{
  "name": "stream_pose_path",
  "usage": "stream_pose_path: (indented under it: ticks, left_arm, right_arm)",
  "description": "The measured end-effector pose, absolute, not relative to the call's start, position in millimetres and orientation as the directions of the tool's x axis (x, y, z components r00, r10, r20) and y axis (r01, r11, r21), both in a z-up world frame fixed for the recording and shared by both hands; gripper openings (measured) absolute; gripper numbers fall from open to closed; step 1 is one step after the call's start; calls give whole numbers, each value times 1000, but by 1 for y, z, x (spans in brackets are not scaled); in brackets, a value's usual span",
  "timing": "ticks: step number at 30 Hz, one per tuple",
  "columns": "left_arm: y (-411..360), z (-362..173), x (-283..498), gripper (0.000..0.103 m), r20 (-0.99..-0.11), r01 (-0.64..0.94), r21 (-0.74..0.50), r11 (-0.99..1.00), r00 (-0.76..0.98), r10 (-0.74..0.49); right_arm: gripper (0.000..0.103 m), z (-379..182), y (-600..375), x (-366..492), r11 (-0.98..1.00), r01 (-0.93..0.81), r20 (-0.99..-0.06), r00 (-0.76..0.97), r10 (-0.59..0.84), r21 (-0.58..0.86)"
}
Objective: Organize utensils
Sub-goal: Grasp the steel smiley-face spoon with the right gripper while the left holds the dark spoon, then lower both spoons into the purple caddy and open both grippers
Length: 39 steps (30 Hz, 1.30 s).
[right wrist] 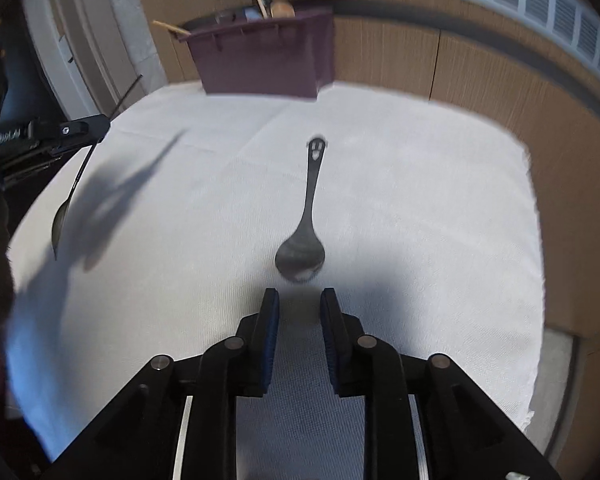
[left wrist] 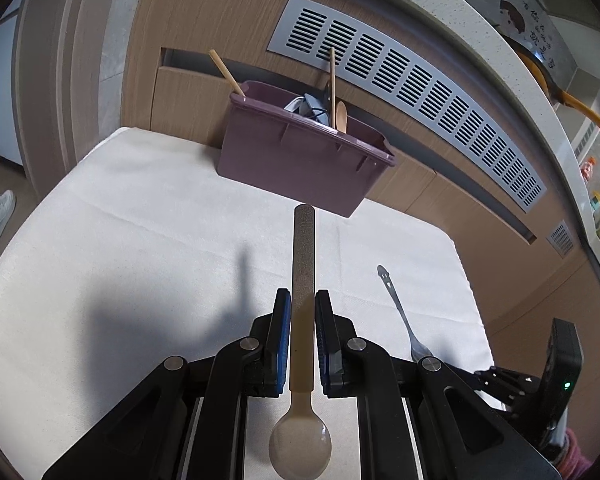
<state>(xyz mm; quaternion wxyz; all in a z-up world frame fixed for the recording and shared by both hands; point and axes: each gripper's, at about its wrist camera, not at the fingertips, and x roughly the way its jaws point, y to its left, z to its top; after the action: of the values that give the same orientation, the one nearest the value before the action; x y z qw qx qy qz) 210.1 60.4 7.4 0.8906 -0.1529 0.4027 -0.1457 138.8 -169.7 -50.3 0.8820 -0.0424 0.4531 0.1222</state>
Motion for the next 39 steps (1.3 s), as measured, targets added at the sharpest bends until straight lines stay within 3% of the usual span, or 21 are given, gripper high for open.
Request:
stream_pose_path:
  ticks: [4,10,15,24,33,39]
  left_arm:
    - [62,9,209,12,-674,133,-389,911,633,-380]
    - [72,11,208,12,-674,99,-404,910,641,-368]
    - [76,18,204,12,-659,88,-406,909,661,-358]
    - [69,29,197,12,-641,101,-400,911,679,-357]
    - [67,28,194,12,-629,117,-404,907,685,-368]
    - [69,50,196,12,-549,136,-400,906,756,-356]
  right_arm:
    - [28,-51,-162,153,973,-230,-801,577,160,28]
    - [28,-50,-160,169,979,-202,-800,586,133,15]
    - [26,-36,-151,153,958,-238,-749,661,41,-157]
    - [26,65,-178,137,966,-257,-584,788,194,-25]
    - [26,63,-175,153,962,-268,-613,754,237,43]
    - [26,72,-176,157,960,-274,-583,773,251,49]
